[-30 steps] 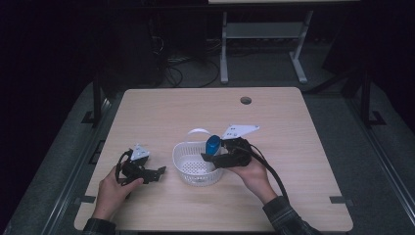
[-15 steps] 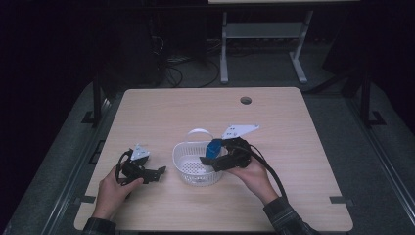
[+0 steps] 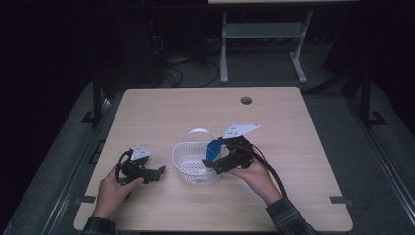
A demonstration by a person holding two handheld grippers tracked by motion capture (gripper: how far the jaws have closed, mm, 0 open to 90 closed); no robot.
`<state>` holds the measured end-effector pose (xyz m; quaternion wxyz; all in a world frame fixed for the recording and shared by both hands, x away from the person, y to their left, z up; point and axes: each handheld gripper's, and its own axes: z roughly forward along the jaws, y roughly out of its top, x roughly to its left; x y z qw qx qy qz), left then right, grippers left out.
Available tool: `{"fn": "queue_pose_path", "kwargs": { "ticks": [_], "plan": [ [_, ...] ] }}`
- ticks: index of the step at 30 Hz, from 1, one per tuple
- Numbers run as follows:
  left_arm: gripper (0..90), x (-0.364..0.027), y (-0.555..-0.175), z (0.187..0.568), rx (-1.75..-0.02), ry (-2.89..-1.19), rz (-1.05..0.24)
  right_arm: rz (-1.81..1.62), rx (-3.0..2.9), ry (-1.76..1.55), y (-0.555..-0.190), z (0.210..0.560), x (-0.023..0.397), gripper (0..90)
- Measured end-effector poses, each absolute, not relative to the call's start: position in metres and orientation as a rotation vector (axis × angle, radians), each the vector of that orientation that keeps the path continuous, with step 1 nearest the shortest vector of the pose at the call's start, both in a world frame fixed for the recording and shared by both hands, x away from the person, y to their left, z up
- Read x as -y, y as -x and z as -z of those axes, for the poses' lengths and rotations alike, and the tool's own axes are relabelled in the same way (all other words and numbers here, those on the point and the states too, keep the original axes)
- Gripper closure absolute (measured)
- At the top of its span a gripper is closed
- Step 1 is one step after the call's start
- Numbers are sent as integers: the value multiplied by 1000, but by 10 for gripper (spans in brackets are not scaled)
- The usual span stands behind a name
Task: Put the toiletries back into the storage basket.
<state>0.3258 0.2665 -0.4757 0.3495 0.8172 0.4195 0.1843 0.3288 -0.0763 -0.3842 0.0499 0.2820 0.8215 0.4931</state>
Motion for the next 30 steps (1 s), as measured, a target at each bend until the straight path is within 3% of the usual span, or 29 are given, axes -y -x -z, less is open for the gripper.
{"fn": "queue_pose_path", "kwargs": {
  "ticks": [18, 30],
  "plan": [
    [130, -267, -326, 476, -1086, -2117, -478, -1499, -2457, -903, -320, 377, 109, 0],
    [130, -266, -326, 476, -1088, -2111, -481, -1441, -2435, -990, -313, 393, 142, 0]
  ]
}}
